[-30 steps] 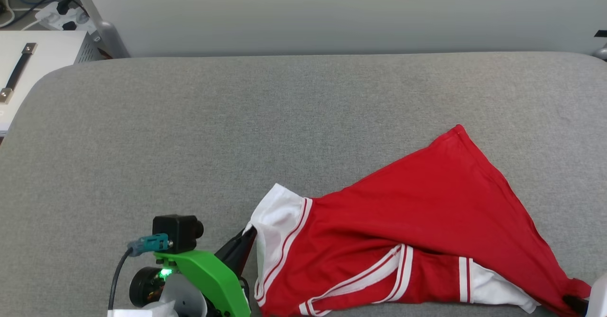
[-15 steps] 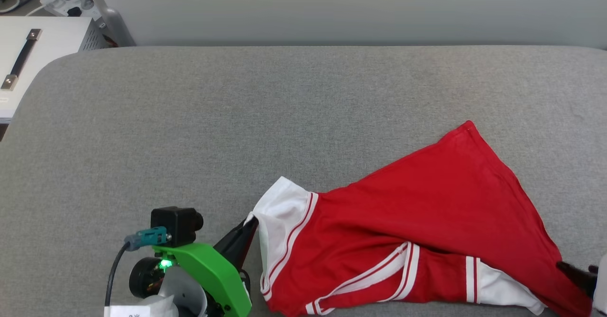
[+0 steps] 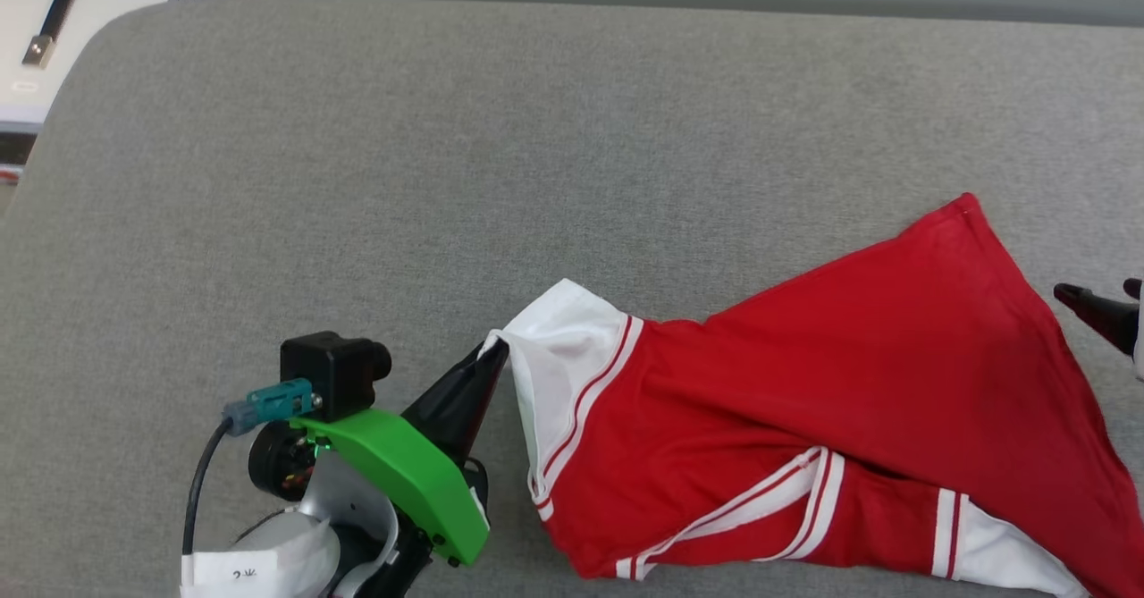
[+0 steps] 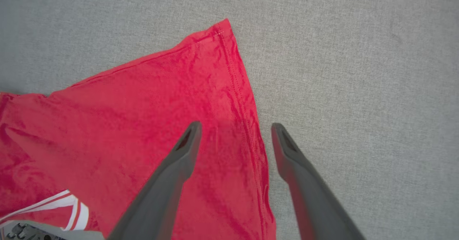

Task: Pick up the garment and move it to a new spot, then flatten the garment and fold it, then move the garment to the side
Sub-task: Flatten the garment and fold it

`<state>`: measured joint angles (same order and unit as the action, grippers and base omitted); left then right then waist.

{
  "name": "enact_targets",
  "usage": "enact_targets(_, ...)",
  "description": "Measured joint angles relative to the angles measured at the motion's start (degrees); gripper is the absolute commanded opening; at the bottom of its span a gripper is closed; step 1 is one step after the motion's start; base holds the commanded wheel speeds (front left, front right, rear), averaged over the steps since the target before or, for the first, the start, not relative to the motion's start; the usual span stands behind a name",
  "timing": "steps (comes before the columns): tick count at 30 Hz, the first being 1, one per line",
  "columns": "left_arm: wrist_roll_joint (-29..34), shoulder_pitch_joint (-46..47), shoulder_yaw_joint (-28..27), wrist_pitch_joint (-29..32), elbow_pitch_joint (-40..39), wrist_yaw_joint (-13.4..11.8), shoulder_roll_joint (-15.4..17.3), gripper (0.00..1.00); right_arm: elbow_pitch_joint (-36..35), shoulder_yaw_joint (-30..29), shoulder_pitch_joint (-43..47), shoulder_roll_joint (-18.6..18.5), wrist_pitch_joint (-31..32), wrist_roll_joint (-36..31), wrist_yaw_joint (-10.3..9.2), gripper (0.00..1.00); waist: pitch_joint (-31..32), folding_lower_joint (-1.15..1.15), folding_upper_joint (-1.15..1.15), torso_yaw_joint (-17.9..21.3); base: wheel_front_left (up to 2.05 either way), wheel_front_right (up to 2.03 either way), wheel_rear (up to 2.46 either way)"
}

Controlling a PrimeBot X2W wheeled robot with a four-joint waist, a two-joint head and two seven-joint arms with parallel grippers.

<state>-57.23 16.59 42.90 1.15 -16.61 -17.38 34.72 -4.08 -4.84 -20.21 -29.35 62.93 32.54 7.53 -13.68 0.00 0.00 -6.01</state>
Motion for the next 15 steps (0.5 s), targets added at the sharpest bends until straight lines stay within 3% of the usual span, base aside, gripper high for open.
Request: enact_targets(15, 1.4, 3.6, 1.3, -1.2, 1.9, 2.8, -3.8, 0.0, 13.8, 3.6, -12.8, -2.9, 1.7, -6.4, 0.0, 1.0, -8.7, 0.0, 0.0, -8.1, 0.0, 0.0, 0.0)
